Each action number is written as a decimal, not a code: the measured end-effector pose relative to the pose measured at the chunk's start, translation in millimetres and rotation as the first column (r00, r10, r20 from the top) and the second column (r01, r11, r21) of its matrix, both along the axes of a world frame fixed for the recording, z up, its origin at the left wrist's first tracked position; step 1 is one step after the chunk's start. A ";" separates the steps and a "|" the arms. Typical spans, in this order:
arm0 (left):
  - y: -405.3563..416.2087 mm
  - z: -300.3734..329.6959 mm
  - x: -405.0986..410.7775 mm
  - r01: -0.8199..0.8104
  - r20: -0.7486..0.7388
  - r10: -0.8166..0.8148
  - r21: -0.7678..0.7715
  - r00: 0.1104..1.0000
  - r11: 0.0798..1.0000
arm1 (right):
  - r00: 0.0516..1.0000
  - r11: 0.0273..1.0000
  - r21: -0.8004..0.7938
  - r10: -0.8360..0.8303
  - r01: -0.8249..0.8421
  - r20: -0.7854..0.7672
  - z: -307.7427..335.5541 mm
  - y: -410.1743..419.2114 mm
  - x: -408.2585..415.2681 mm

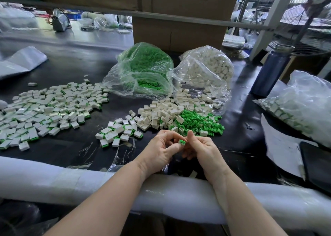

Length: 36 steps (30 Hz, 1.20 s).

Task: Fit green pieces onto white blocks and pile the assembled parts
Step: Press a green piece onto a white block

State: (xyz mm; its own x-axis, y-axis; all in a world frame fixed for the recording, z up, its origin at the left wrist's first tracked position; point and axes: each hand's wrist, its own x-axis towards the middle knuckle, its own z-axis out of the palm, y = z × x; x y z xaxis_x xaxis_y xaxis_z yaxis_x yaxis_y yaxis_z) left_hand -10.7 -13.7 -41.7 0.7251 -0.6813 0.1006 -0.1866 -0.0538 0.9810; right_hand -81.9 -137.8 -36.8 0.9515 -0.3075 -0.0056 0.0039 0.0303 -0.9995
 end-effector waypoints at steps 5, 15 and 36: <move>-0.2 -0.8 -0.4 -0.006 -0.024 0.006 -0.005 1.000 1.000 | 1.000 1.000 -0.025 -0.003 0.003 -0.006 -2.7 -1.7 0.2; 1.1 5.6 -4.8 0.018 0.093 -0.026 0.088 0.995 0.996 | 0.999 0.993 -0.110 0.040 -0.040 -0.008 -2.3 -0.6 -1.0; -2.4 4.7 -8.2 0.014 0.219 -0.058 0.195 0.974 0.981 | 0.999 0.999 -0.022 0.036 -0.036 -0.009 2.3 0.6 -4.4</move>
State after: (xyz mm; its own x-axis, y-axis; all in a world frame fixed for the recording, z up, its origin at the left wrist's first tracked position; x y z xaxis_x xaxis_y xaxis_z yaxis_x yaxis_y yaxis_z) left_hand -18.9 -16.1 -37.1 0.6736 -0.7289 0.1224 -0.4047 -0.2252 0.8863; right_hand -86.3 -137.2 -34.5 0.9620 -0.2731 -0.0076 -0.0056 0.0081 -1.0000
